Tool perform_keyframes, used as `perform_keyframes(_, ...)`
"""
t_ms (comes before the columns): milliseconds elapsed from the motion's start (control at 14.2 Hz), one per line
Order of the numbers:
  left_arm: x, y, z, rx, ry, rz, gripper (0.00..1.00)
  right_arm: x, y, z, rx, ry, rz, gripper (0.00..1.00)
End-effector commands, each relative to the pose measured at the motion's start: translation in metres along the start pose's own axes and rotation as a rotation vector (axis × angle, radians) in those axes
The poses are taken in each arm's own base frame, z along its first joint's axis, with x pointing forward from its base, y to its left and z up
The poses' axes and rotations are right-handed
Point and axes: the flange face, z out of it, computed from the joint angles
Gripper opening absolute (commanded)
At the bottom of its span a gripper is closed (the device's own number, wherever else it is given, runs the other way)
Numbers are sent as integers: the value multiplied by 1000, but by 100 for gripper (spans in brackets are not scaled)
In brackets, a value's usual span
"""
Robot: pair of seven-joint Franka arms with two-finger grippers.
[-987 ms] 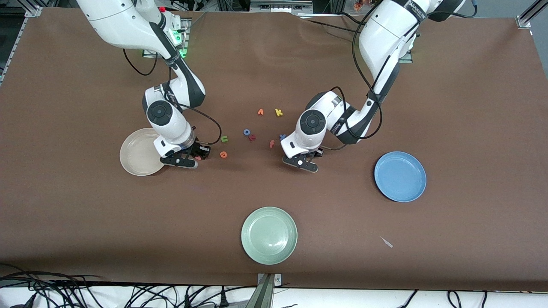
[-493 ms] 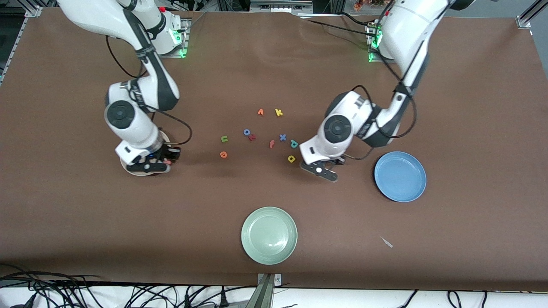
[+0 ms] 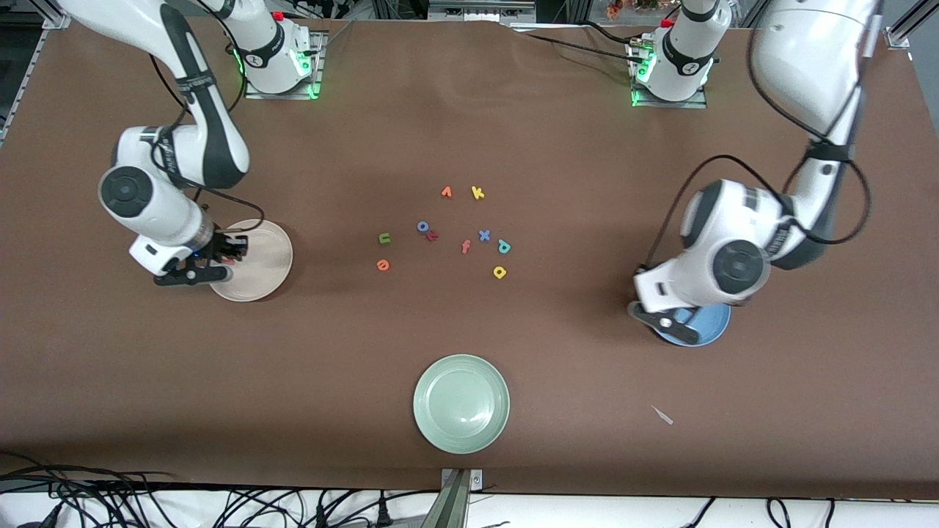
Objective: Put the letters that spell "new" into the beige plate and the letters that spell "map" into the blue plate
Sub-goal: 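Place the pink W on the white plate, blue M on the blue plate, then grasp the orange e and yellow o with the right and left grippers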
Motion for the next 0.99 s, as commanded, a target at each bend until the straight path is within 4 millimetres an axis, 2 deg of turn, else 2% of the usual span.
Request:
perform_keyframes(0,-9,-21,35,-20,-59,21,1,-33,13,0,46,-7,-7,19)
perform_keyframes(70,-10,-26,50,-33,-77,14,8,-33,12,0,58,-9,3,20)
perform_keyframes(141,-10,-27,56,-38,-86,14,14,-33,12,0,64,-10,9,21)
perform_keyframes(211,-10,-27,57,-38,-86,14,67,-33,11,1,68,-7,15,21)
perform_keyframes(282,-10,-27,55,-37,-85,15,100,-32,10,2,72,-8,18,21)
perform_keyframes(423,-5,-17,43,-28,-68,17,100,-30,9,5,67,1,19,21)
perform_keyframes(493,-1,-3,31,-23,-60,34,100,-28,7,9,62,7,18,23)
perform_keyframes(564,3,15,18,-28,-49,57,100,-26,7,13,57,16,20,38)
perform_keyframes(634,6,27,8,-32,-31,54,100,-24,4,15,54,24,21,59)
perform_keyframes(705,11,50,3,-43,-21,22,100,-24,3,16,53,23,20,66)
perform_keyframes(775,16,71,1,-62,-18,-59,100,-23,0,16,54,23,20,67)
perform_keyframes(916,25,116,3,-76,-25,-246,100,-18,-25,13,60,31,43,68)
